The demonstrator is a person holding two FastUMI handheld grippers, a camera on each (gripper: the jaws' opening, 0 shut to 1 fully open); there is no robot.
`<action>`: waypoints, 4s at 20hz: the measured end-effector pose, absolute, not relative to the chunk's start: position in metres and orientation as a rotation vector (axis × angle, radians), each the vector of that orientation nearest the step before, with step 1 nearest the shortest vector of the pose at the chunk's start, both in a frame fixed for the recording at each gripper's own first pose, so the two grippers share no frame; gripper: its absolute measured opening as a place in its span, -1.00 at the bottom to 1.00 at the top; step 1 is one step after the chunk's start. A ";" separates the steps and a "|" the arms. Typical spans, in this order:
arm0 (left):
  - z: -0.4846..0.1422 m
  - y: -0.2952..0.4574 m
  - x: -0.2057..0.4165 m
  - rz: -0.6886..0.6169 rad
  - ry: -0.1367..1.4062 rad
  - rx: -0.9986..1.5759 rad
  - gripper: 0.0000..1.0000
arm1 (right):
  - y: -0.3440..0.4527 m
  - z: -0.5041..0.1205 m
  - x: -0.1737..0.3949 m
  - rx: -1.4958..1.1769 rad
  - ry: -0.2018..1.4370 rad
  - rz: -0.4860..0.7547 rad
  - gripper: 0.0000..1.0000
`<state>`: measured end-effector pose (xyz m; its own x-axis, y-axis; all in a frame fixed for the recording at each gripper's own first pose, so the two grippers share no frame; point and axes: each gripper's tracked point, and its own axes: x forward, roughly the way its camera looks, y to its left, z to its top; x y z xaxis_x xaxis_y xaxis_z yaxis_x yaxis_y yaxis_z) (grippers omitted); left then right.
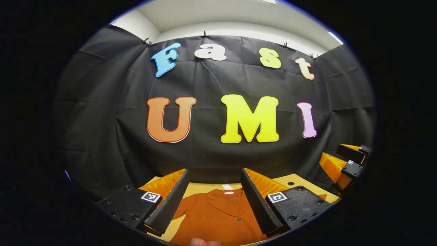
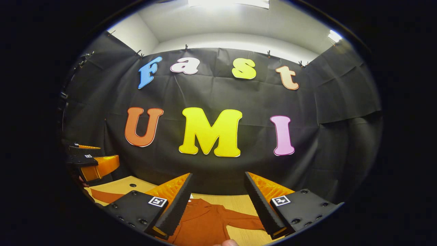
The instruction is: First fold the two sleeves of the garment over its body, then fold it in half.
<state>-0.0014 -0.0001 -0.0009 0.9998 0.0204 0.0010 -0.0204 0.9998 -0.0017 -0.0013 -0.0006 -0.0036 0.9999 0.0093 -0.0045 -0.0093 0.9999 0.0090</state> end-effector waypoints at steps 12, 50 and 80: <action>0.002 -0.003 -0.002 0.023 -0.007 0.006 0.94 | -0.014 -0.004 -0.001 0.014 0.006 -0.015 0.89; -0.080 -0.140 0.028 -0.094 0.240 0.137 0.95 | -0.339 -0.354 0.020 0.133 0.642 -0.246 0.90; -0.084 -0.082 0.028 0.044 0.245 0.126 0.99 | -0.331 -0.304 0.092 0.239 0.686 -0.278 -0.93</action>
